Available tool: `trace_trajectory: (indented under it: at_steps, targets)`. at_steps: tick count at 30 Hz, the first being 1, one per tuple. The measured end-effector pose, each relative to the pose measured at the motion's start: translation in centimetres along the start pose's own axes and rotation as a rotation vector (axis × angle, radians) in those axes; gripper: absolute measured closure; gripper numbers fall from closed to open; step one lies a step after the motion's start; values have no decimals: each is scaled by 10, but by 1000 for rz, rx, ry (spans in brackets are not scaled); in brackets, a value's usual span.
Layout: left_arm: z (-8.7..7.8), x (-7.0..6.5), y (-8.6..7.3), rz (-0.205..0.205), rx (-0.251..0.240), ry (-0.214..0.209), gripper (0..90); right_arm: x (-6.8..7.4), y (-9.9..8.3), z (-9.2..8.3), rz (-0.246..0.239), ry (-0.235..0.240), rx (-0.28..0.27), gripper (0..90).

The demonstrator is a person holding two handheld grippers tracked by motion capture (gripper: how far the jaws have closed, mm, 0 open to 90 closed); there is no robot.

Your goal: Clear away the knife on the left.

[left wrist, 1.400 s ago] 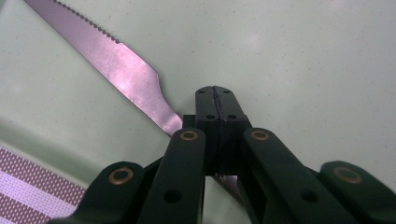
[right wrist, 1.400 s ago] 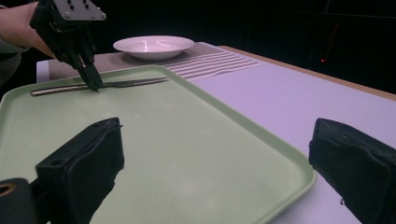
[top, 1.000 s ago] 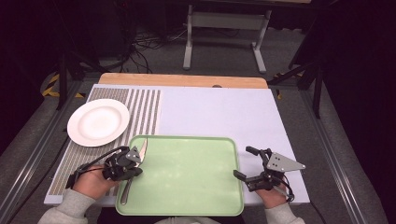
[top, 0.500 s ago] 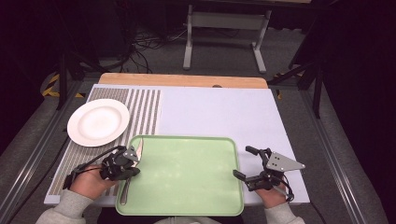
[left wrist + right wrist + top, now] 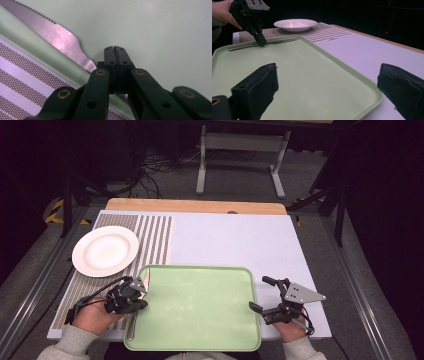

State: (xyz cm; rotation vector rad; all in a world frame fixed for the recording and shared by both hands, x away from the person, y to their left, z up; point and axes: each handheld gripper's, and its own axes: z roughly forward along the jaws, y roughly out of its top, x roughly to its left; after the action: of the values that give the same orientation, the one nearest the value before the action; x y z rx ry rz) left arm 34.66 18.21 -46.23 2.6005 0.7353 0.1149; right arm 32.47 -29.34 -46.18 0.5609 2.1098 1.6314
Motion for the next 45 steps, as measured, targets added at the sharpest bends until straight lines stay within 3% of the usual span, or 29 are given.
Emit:
trace_trajectory:
  at_steps: [2, 3, 4, 5, 9, 13, 20, 23, 29, 33, 40, 42, 45]
  targets:
    - [-2, 0, 0, -4, -19, -1, 726, 0, 0, 0, 1, -1, -1, 38]
    - [-3, 0, 0, 0, -31, -5, 726, 0, 0, 0, 0, -2, -1, 37]
    - [-6, 1, 0, 7, -65, -12, 581, 0, 0, 0, 1, -2, 0, 38]
    - [-8, 1, -1, 13, -86, -16, 581, 0, 0, 0, 1, -2, 0, 38]
    - [-19, 2, -4, 33, -214, -25, 302, 0, 0, 0, 0, -2, 0, 38]
    - [-27, 1, -11, 80, -300, 0, 161, 1, 0, -1, 1, -2, -2, 37]
    - [-33, 5, -32, 77, -459, -4, 78, 0, 1, -3, 2, -7, -8, 38]
    - [-30, 7, -44, 90, -541, 14, 60, 1, 1, -3, 0, -5, -7, 37]
    - [-26, 7, -62, 117, -685, -5, 31, 1, 0, -2, 0, -4, -8, 38]
    - [-23, 8, -71, 90, -749, -15, 21, 1, 0, -2, 1, -4, -5, 38]
    - [-18, 15, -87, -10, -879, -47, 4, 1, -1, -1, 6, -2, -4, 37]
    - [-17, 16, -91, -31, -900, -46, 5, 0, -2, -1, 14, -2, -4, 38]
    - [-13, 16, -94, -34, -872, -37, 4, 0, -2, 0, 17, -1, -2, 37]
